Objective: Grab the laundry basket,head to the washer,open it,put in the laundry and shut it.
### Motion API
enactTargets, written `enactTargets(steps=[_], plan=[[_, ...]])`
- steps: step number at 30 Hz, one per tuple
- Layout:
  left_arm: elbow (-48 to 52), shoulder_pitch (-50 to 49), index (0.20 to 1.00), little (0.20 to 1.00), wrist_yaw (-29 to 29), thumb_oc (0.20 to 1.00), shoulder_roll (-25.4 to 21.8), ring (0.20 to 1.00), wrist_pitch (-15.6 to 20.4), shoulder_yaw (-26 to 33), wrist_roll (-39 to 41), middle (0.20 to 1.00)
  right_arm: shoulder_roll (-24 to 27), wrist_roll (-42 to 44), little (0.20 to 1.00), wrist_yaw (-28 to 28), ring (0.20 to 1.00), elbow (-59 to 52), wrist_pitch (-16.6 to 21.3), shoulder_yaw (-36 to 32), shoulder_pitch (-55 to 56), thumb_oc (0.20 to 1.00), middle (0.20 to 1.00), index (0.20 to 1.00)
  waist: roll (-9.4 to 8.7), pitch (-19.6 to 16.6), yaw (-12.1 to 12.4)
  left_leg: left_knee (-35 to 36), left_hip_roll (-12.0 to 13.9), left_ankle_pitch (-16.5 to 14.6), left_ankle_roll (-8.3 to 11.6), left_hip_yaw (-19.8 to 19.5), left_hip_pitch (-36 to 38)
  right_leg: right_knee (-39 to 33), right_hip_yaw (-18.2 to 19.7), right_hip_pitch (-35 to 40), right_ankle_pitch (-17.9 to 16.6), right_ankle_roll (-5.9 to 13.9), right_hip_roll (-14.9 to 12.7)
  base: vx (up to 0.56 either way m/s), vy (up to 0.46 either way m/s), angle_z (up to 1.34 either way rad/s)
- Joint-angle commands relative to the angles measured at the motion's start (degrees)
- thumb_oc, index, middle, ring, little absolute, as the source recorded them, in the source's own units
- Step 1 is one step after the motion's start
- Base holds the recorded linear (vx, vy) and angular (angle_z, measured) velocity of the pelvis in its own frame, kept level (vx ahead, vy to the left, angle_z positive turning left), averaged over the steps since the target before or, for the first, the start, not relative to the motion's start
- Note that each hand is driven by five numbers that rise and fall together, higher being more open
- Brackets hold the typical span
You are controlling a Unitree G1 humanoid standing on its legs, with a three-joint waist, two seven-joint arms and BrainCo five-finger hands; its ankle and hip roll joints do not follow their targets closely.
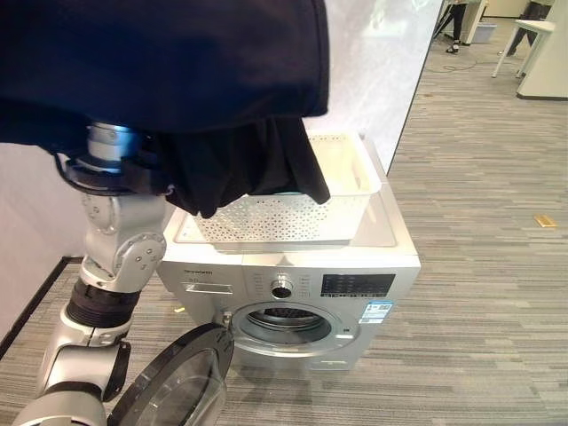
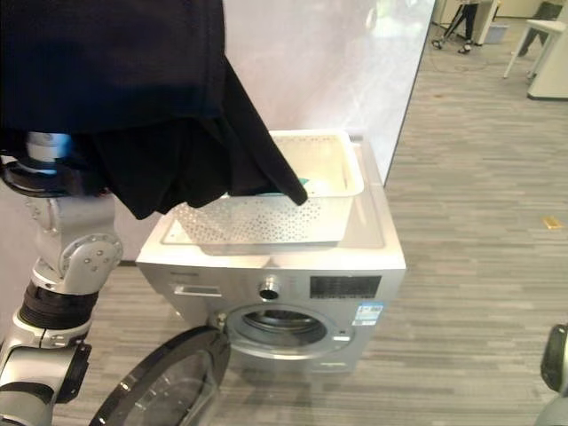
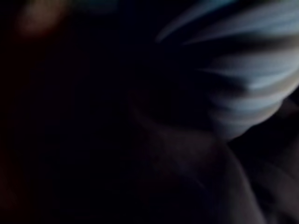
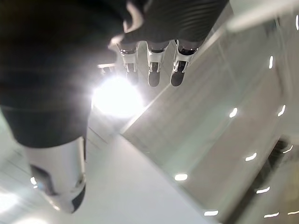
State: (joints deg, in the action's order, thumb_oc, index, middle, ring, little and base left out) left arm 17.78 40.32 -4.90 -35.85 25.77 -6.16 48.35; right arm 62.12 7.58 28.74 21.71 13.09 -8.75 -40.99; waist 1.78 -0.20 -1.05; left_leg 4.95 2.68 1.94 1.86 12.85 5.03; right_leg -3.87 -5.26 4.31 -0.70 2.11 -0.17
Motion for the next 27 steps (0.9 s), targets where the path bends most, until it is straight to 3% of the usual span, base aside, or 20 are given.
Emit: enactTargets(steps=[1, 6, 15, 24, 26, 27], plan=[[2.15, 1.99, 0.200, 0.200, -0.81, 0.200, -4.26, 0.200, 3.06, 2.48, -3.84, 0.200, 3.09, 1.05, 1.000, 0.35, 1.000, 6.75, 0.29, -2.04, 7.10, 1.000, 1.000, 1.000, -2.80, -4.47, 1.28, 0.05, 4.67, 1.40, 3.93, -1.81, 0.31, 1.66, -2.62, -0.94, -2.71, 4.54, -4.56, -0.01, -0.047, 0.03], [4.06, 3.81, 0.200, 0.200, -3.30, 0.200, -10.14, 0.200, 6.33, 6.42, -7.89, 0.200, -1.23, 6.88, 1.000, -3.50, 1.000, 19.93, 1.14, -8.02, 21.79, 1.000, 1.000, 1.000, -2.23, -4.35, 1.82, 0.05, 5.11, 2.15, 4.40, -2.72, 0.77, 2.24, -4.10, 0.22, -1.64, 4.01, -4.11, -0.03, -0.055, 0.12], [4.89, 7.80, 0.200, 0.200, -11.31, 0.200, -18.33, 0.200, 7.82, 10.50, -18.71, 0.200, -11.20, 10.61, 1.000, -9.14, 1.000, 31.45, 0.73, -8.61, 35.33, 1.000, 1.000, 1.000, -0.92, -4.66, 2.68, -0.02, 5.57, 2.95, 4.93, -3.18, 1.56, 2.89, -5.76, 1.71, -0.45, 3.47, -3.84, -0.01, -0.035, 0.10], [4.93, 0.17, 0.200, 0.200, -17.37, 0.200, -25.16, 0.200, 7.43, 21.11, -27.14, 0.200, -18.96, 14.09, 1.000, -16.86, 1.000, 53.33, -1.77, -3.06, 40.32, 1.000, 1.000, 1.000, -1.07, -3.58, 5.46, -0.23, 6.14, 4.13, 5.81, -4.89, 1.14, 3.07, -8.57, 3.06, 0.79, 2.70, -3.49, -0.01, -0.037, 0.13], [4.42, -1.68, 0.200, 0.200, -17.80, 0.200, -25.27, 0.200, 7.20, 22.73, -28.07, 0.200, -19.95, 14.11, 1.000, -17.73, 1.000, 54.82, -2.09, -2.64, 40.67, 1.000, 1.000, 1.000, -1.26, -3.23, 5.89, -0.23, 6.18, 4.25, 5.88, -5.14, 0.96, 3.06, -8.93, 3.13, 0.83, 2.62, -3.47, -0.01, -0.030, 0.19], [4.67, -7.81, 0.200, 0.200, -17.98, 0.200, -23.37, 0.200, 7.35, 27.18, -28.63, 0.200, -21.78, 13.48, 1.000, -18.91, 1.000, 55.32, -2.43, -2.23, 42.04, 1.000, 1.000, 1.000, -1.66, -2.40, 6.39, -0.27, 6.28, 4.45, 6.00, -5.47, 0.55, 3.13, -9.42, 3.09, 0.99, 2.45, -3.44, -0.02, -0.032, 0.15]])
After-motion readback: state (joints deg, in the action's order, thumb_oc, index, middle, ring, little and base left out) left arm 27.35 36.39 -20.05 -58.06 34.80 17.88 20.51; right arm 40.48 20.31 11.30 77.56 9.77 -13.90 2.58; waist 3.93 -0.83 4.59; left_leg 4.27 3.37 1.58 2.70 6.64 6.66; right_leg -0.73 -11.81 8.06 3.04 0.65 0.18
